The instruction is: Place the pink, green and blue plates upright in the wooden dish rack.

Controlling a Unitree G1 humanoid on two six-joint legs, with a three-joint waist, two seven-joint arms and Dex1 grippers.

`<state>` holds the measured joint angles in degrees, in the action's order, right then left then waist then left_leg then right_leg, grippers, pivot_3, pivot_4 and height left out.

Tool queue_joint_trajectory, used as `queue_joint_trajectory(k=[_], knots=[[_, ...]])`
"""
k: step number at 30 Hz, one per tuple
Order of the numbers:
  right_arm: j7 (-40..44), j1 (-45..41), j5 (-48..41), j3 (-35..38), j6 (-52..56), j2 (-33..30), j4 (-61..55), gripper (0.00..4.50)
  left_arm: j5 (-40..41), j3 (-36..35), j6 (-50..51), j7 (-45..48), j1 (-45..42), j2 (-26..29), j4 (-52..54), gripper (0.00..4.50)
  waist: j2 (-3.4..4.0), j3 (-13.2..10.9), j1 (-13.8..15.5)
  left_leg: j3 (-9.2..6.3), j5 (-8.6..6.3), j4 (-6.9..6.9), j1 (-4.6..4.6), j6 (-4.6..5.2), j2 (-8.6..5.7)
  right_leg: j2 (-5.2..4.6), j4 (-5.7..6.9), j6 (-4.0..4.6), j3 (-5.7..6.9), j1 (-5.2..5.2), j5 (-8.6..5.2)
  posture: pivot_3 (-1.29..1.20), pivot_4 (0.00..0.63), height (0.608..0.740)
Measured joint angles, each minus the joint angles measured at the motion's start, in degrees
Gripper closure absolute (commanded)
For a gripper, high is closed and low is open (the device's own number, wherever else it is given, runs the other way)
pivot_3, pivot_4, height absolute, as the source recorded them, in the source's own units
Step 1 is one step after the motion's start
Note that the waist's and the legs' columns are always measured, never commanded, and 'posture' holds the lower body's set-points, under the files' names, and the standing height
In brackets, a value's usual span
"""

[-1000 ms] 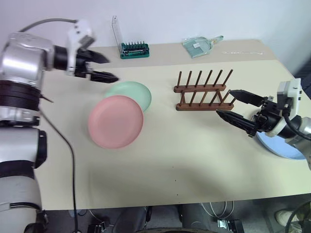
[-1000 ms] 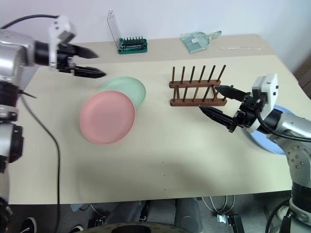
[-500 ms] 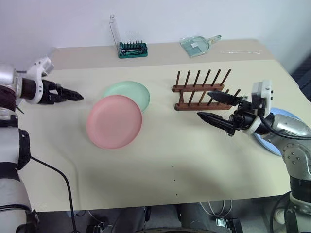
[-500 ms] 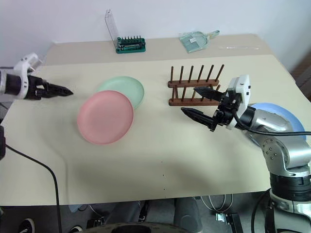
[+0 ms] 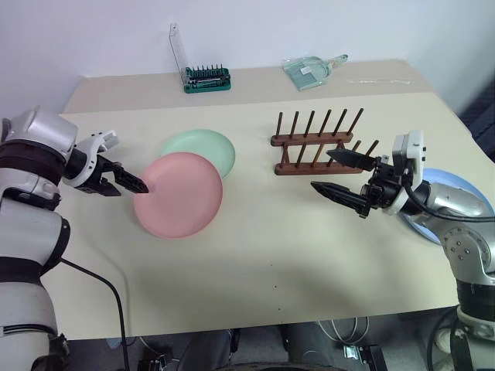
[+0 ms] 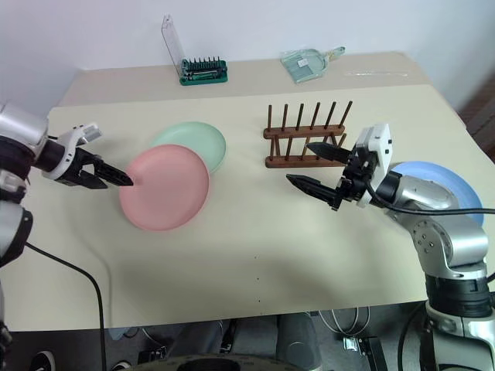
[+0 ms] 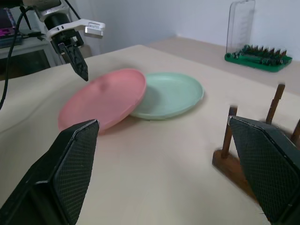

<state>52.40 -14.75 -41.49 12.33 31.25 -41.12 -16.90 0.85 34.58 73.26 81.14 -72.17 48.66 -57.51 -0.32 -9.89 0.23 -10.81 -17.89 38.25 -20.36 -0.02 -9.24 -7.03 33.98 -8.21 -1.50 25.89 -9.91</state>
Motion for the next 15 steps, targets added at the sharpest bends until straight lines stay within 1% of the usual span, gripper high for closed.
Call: queue_joint_trajectory(k=[1, 4, 5, 6, 7, 11, 12, 15], knots=[[-0.32, 0.47, 0.0, 0.02, 0.01, -0.01, -0.43, 0.0, -0.32, -0.01, -0.47, -0.28, 0.01, -1.19, -1.28, 0.03, 0.0, 0.0, 0.07, 0.01, 0.0, 0.01, 0.0, 0.0, 0.0, 0.0, 0.0, 0.0, 0.0, -0.01, 0.0, 0.0, 0.15, 0.74], [-1.26, 0.94, -0.08, 0.75, 0.02, -0.06, -1.85, 0.0, -0.39, 0.02, -0.6, -0.23, 0.08, -3.87, -2.51, 0.83, -0.01, 0.0, 0.18, 0.02, 0.0, 0.03, 0.0, -0.01, 0.0, 0.0, 0.02, 0.0, -0.01, 0.0, 0.0, 0.0, 0.15, 0.74], [-1.52, 1.07, -0.13, 1.16, 0.03, -0.08, -2.29, 0.0, -0.39, 0.05, -0.56, -0.15, 0.2, -4.47, -2.51, 1.33, -0.01, 0.0, 0.18, 0.02, 0.0, 0.03, 0.0, -0.01, 0.0, 0.0, 0.02, 0.0, -0.01, 0.0, 0.0, 0.0, 0.15, 0.74], [-1.7, 1.2, -0.16, 1.44, 0.04, -0.13, -2.58, 0.0, -0.41, 0.04, -0.61, -0.19, 0.43, -4.64, -2.48, 1.68, -0.02, 0.0, 0.16, 0.02, 0.0, 0.03, 0.0, -0.01, 0.0, 0.0, 0.02, 0.0, -0.01, 0.0, 0.0, 0.0, 0.15, 0.74], [-1.89, 1.51, -0.27, 1.85, 0.09, -0.24, -2.87, 0.0, -0.45, 0.03, -0.74, -0.36, 0.78, -4.74, -2.49, 2.32, -0.01, 0.0, 0.06, 0.02, 0.0, 0.02, 0.01, -0.01, 0.01, 0.0, 0.03, 0.0, -0.01, 0.01, 0.0, 0.0, 0.15, 0.74], [-2.68, 2.88, -0.4, 3.02, 0.55, -0.44, -3.4, 0.0, -0.76, -0.95, -1.26, -1.23, 2.12, -5.19, -2.41, 4.29, -0.01, 0.01, -0.02, 0.05, 0.0, 0.02, 0.01, -0.01, 0.02, 0.0, 0.05, 0.0, -0.02, 0.04, 0.0, 0.0, 0.15, 0.74], [-2.78, 3.02, -0.41, 3.25, 0.58, -0.44, -3.54, 0.0, -0.55, -1.64, -1.12, -0.7, 1.75, -4.92, -2.33, 4.41, 0.02, 0.03, 0.01, 0.09, 0.0, 0.02, 0.04, -0.01, 0.01, -0.01, 0.06, 0.0, -0.05, 0.02, 0.0, 0.0, 0.15, 0.74], [-2.91, 3.06, -0.43, 3.71, 0.57, -0.44, -4.02, 0.0, -0.68, -0.35, -0.64, 1.98, 0.88, -4.19, -2.05, 4.41, 0.0, 0.06, 0.15, 0.11, 0.0, 0.03, 0.09, 0.0, 0.01, -0.01, 0.05, 0.0, -0.06, -0.04, 0.0, 0.0, 0.15, 0.74]])
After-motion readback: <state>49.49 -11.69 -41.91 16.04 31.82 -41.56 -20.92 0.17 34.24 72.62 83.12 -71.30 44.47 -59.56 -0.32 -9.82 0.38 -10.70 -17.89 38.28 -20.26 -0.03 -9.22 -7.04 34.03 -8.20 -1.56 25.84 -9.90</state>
